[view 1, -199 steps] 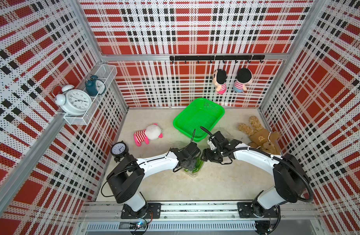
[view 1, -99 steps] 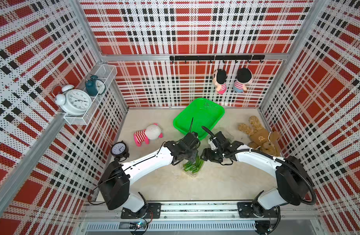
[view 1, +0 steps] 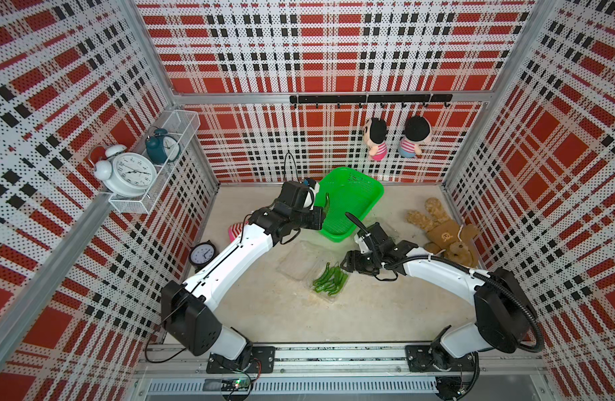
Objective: Take small green peppers out of containers
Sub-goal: Place the green pepper in the basket.
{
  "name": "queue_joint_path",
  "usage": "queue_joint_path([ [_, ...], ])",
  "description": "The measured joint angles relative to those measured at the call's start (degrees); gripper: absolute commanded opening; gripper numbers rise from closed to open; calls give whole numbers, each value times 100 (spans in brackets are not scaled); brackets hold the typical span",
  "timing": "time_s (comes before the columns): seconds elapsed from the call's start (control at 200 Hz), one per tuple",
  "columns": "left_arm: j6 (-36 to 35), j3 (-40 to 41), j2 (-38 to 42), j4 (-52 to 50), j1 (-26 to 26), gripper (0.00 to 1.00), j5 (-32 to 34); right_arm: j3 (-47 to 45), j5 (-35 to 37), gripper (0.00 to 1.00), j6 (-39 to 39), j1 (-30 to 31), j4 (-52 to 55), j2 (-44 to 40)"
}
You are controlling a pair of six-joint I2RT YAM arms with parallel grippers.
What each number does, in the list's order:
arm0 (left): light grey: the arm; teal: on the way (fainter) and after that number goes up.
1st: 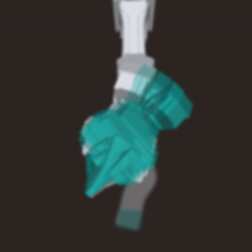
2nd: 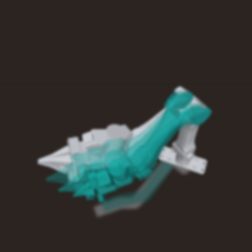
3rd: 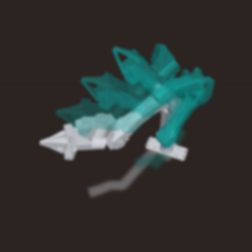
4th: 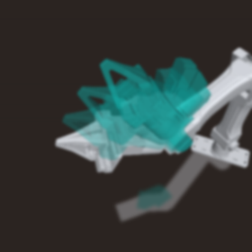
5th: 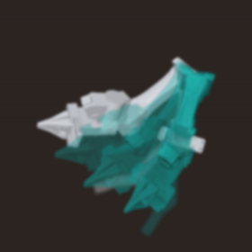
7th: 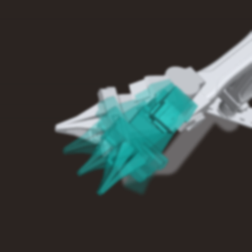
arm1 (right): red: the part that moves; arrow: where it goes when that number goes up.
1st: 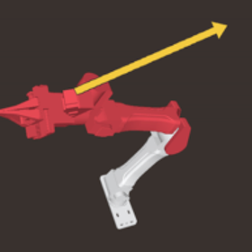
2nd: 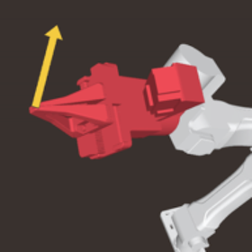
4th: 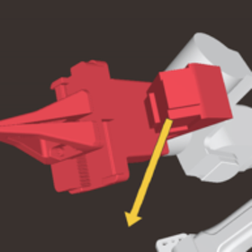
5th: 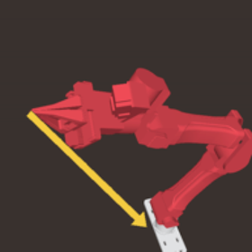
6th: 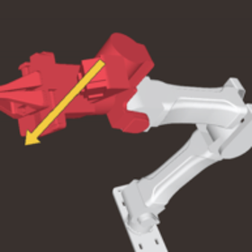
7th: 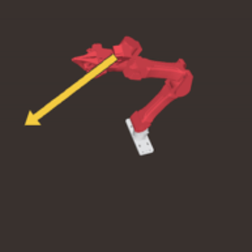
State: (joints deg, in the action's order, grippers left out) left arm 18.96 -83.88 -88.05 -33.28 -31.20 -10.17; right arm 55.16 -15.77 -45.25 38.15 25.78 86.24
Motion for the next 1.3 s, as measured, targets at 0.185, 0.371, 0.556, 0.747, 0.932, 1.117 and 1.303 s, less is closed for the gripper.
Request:
queue_joint_path([
  [0.185,-17,-448,-1040,791,96,3,-210,0,-13,69,2,0,2,0],
  [0.371,-13,-673,-2334,1482,103,3,-35,0,-28,69,-2,0,7,0],
  [0.556,24,-1117,-3534,1635,101,21,256,0,-22,69,0,0,59,-87],
  [0.747,35,-1445,-3834,1589,101,99,621,-37,44,69,2,0,103,-321],
  [0.932,-39,-1937,-3764,1217,68,98,920,-37,127,69,37,0,140,-389],
  [1.117,-247,-2267,-3075,426,-118,98,1270,-37,229,69,76,0,197,-420],
  [1.303,-13,-1611,-1515,-280,-459,100,1390,-37,321,70,85,-57,197,-560],
])
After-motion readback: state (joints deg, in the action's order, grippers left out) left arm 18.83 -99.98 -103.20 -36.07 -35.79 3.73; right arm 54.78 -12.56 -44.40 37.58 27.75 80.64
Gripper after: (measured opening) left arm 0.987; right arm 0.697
